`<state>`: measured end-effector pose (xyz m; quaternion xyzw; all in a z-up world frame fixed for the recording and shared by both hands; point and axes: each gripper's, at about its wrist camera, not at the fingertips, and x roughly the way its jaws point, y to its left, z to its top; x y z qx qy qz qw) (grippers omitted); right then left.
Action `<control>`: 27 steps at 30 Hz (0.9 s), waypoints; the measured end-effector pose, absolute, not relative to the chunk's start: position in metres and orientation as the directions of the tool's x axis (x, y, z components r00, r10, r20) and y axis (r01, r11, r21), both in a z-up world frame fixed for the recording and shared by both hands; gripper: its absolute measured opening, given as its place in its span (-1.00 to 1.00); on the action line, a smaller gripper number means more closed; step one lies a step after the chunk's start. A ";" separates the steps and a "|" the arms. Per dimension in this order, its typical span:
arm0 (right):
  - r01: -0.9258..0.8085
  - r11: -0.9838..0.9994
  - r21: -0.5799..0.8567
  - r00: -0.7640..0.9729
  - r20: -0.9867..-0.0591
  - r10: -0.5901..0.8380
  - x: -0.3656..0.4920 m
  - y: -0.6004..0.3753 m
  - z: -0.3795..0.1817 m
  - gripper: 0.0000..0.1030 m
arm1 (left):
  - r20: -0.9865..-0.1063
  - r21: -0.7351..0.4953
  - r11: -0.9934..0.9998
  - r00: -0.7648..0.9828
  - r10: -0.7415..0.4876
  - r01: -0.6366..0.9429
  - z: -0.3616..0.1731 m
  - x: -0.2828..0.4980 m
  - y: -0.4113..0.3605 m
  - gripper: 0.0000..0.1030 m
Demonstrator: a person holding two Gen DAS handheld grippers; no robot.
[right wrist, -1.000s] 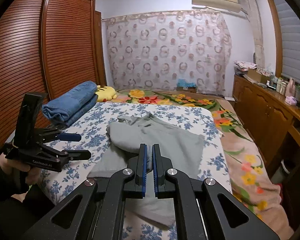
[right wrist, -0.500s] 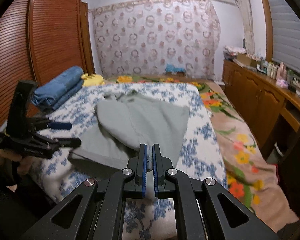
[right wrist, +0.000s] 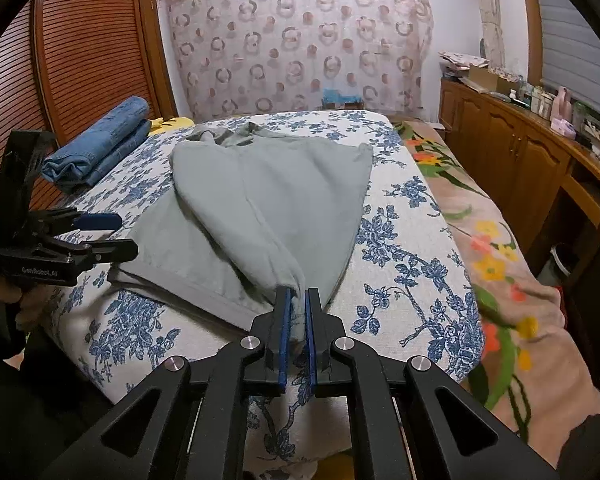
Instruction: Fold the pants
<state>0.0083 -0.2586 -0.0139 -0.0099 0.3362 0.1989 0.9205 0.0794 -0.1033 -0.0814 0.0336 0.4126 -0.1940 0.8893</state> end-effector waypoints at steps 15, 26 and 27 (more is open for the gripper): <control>-0.387 0.917 0.096 0.747 -0.551 0.372 0.025 -0.253 0.016 -0.07 | -0.641 -0.084 0.951 0.715 -0.279 0.296 -0.035 0.072 -0.071 0.56; -0.442 0.888 0.124 0.703 -0.567 0.429 0.072 -0.234 0.021 0.07 | -0.621 -0.083 0.962 0.741 -0.255 0.261 -0.029 0.073 -0.053 0.56; -0.448 0.886 0.123 0.699 -0.569 0.433 0.077 -0.233 0.021 0.07 | -0.620 -0.085 0.962 0.742 -0.254 0.258 -0.029 0.074 -0.051 0.56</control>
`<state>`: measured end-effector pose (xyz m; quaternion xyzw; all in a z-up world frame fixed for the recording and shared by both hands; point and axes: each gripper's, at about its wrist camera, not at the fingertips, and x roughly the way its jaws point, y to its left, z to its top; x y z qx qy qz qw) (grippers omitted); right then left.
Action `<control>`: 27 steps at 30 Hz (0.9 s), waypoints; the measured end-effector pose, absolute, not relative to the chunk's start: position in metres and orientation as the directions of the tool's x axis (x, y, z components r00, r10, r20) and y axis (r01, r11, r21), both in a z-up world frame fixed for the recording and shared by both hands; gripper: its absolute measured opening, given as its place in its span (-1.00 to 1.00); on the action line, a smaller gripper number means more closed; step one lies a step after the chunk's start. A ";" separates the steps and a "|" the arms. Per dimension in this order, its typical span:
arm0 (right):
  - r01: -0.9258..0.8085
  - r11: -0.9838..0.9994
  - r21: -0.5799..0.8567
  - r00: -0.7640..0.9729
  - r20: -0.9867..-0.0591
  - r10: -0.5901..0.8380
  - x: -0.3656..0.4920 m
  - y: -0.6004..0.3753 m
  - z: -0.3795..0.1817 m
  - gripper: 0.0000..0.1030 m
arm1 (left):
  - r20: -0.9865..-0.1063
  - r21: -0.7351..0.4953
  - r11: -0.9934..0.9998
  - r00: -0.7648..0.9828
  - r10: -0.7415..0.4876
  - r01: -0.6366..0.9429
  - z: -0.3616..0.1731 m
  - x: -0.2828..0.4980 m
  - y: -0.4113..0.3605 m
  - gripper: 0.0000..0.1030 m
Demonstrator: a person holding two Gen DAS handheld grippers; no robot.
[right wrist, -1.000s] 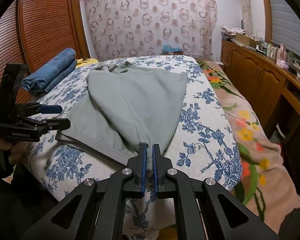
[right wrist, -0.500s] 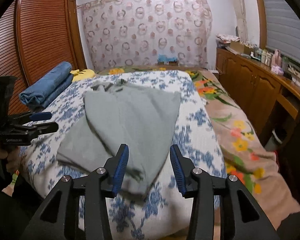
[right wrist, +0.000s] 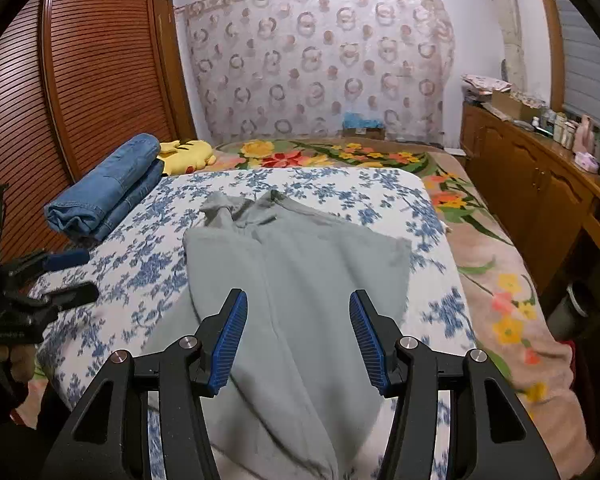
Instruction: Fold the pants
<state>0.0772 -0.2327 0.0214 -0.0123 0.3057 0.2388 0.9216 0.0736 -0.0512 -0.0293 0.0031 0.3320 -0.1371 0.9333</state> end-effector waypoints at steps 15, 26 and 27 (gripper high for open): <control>-0.502 0.855 0.129 0.577 -0.687 0.442 0.154 -0.185 0.003 -0.20 | -0.644 -0.096 0.968 0.727 -0.238 0.232 -0.043 0.080 -0.044 0.56; -0.541 0.834 0.107 0.528 -0.729 0.436 0.172 -0.145 -0.013 -0.29 | -0.656 -0.104 0.970 0.717 -0.234 0.222 -0.052 0.082 -0.041 0.56; -0.542 0.834 0.102 0.528 -0.731 0.432 0.171 -0.143 -0.014 -0.31 | -0.657 -0.105 0.969 0.716 -0.236 0.223 -0.053 0.082 -0.041 0.56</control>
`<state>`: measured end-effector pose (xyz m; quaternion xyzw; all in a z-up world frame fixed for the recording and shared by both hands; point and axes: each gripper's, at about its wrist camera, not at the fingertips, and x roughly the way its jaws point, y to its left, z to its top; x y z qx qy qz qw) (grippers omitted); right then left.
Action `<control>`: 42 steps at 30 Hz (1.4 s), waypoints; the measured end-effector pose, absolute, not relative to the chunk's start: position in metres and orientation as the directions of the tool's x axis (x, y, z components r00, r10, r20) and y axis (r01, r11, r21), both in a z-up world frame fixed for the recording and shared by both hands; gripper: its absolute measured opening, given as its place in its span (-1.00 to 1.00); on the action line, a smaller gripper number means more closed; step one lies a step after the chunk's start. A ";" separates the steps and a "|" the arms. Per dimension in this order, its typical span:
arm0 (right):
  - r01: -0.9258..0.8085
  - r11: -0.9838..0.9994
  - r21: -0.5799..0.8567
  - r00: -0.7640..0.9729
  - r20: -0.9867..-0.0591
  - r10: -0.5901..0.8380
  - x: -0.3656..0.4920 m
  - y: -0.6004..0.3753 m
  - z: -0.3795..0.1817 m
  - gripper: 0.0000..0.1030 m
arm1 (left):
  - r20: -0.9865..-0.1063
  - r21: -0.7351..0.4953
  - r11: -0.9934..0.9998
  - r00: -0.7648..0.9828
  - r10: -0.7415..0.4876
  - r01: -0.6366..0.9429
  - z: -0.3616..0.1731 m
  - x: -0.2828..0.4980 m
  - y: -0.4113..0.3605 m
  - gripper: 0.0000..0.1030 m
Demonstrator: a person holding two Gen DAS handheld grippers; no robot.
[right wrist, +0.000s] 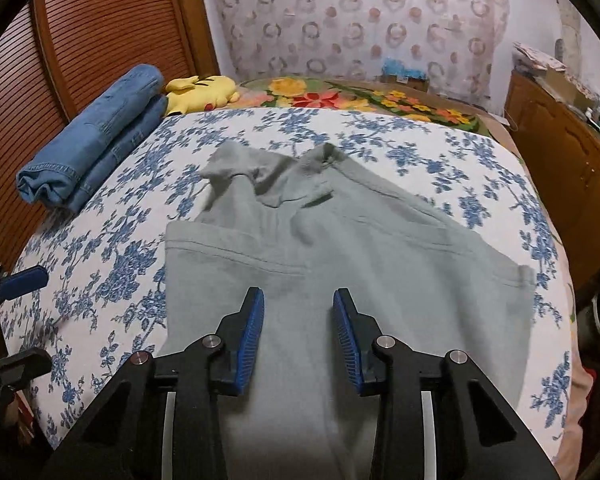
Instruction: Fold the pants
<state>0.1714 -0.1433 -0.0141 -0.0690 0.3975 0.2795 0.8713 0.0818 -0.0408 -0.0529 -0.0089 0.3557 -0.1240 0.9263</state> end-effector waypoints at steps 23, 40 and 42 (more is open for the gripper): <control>-0.561 0.826 0.063 0.549 -0.717 0.428 0.178 -0.130 -0.009 -0.95 | -0.667 -0.106 0.965 0.703 -0.247 0.238 -0.060 0.079 -0.044 0.56; -0.605 0.789 0.107 0.492 -0.729 0.476 0.195 -0.119 -0.021 -0.91 | -0.676 -0.111 0.964 0.693 -0.252 0.242 -0.064 0.079 -0.046 0.56; -0.598 0.793 0.112 0.520 -0.699 0.491 0.191 -0.125 -0.013 -0.91 | -0.676 -0.110 0.964 0.693 -0.253 0.244 -0.065 0.079 -0.047 0.56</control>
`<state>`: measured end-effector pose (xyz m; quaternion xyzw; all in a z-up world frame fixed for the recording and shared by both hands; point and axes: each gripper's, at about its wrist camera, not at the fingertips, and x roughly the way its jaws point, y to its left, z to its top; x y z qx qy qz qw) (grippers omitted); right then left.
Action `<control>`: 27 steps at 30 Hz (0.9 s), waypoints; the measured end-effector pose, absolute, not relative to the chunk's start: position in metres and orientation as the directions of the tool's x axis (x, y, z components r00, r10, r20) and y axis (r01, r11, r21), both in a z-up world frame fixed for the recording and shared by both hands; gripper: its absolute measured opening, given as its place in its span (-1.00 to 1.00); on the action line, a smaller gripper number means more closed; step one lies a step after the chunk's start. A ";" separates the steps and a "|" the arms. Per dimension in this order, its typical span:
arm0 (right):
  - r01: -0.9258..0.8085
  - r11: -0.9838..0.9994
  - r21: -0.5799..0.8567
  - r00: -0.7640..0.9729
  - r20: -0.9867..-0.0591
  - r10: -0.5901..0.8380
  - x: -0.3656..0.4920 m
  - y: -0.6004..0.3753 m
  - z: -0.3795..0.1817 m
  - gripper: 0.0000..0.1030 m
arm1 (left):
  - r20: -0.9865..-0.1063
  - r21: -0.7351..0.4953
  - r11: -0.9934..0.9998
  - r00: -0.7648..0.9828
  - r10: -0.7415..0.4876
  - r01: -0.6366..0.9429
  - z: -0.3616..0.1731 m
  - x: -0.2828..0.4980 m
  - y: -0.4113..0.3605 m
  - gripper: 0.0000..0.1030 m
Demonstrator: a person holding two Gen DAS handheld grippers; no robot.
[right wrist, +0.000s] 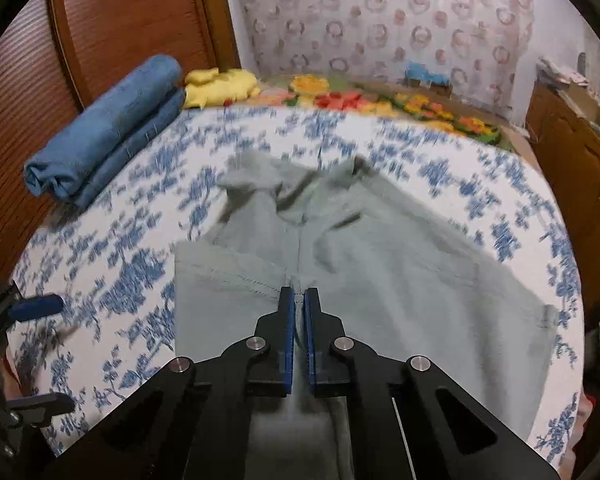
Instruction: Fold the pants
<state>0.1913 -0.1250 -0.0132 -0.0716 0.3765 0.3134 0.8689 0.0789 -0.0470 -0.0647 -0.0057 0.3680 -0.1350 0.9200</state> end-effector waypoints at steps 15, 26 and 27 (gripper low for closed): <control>-0.481 0.877 -0.001 0.637 -0.688 0.349 0.203 -0.182 0.009 -0.91 | -0.711 -0.077 0.949 0.650 -0.267 0.306 -0.072 0.095 -0.070 0.56; -0.383 0.922 0.056 0.702 -0.630 0.330 0.213 -0.222 0.029 -0.91 | -0.737 -0.079 0.947 0.622 -0.265 0.311 -0.080 0.101 -0.074 0.56; -0.382 0.922 0.059 0.710 -0.620 0.334 0.210 -0.225 0.033 -0.91 | -0.737 -0.079 0.947 0.622 -0.265 0.310 -0.080 0.101 -0.074 0.56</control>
